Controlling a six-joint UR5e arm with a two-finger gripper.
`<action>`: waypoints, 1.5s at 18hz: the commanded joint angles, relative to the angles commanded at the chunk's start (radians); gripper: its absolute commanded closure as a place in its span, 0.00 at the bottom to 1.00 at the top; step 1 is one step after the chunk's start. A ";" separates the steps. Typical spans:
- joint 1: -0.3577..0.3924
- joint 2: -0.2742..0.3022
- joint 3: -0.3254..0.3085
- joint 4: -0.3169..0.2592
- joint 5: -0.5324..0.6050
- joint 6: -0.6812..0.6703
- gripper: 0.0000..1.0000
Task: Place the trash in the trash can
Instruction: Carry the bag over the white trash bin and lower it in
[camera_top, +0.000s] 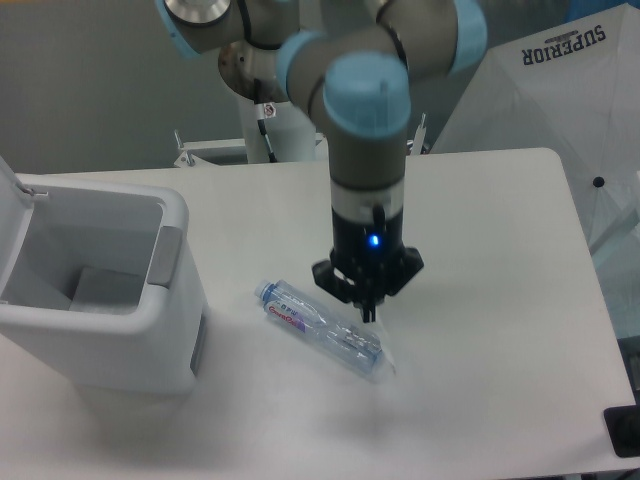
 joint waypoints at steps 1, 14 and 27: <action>0.000 0.015 0.009 0.000 -0.028 -0.021 1.00; -0.024 0.189 0.049 0.005 -0.425 -0.149 1.00; -0.189 0.172 -0.012 0.012 -0.439 -0.077 1.00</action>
